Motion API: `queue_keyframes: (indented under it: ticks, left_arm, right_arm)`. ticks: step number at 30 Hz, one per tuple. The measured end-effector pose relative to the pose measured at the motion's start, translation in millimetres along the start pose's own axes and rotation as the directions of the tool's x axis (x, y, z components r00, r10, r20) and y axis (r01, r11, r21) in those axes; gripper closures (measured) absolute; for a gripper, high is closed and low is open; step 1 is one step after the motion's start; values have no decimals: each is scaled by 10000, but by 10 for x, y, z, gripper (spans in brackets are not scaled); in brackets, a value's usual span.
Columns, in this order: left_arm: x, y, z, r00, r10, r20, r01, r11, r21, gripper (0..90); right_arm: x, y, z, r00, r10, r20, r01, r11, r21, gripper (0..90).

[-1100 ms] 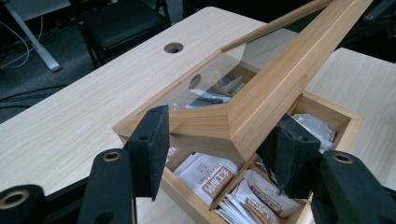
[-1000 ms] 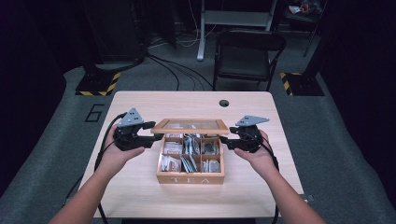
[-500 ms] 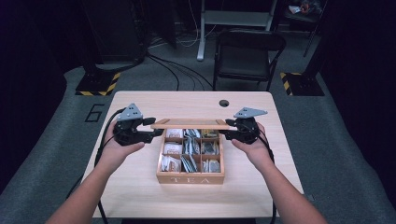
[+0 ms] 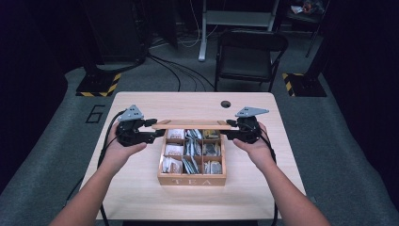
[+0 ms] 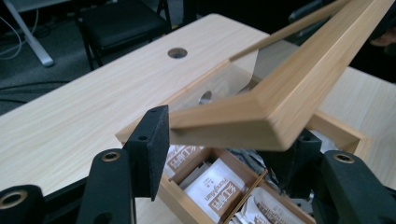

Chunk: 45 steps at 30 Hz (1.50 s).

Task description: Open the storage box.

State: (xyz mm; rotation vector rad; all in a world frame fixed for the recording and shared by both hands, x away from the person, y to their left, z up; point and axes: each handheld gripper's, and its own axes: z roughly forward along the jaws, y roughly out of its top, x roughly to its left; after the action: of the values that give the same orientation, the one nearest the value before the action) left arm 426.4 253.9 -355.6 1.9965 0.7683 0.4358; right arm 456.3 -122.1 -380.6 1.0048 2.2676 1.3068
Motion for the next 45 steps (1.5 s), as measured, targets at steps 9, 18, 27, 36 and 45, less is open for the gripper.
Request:
queue_keyframes:
  ticks: [9,18,27,36,45]
  left_arm:
    - [121,-95,156,9993,-219,-287,213,9996,-196,443]
    - [244,-160,374,9981,-382,-476,378,9992,-85,458]
    - [303,-163,472,9970,-298,-718,279,9992,-275,543]
    - [362,-121,481,9971,-471,-596,454,9985,-307,561]
    - [430,-52,509,9951,-805,-575,781,9961,-417,566]
  right_arm:
    - [-32,23,7,9998,173,-23,-173,9998,-120,528]
    - [-46,45,10,9998,209,-53,-209,9997,-112,529]
    - [-58,69,15,9995,304,-72,-305,9995,-108,530]
    - [-99,108,40,9993,381,-56,-383,9984,-418,519]
    - [-161,134,170,9982,65,595,-32,9985,-548,478]
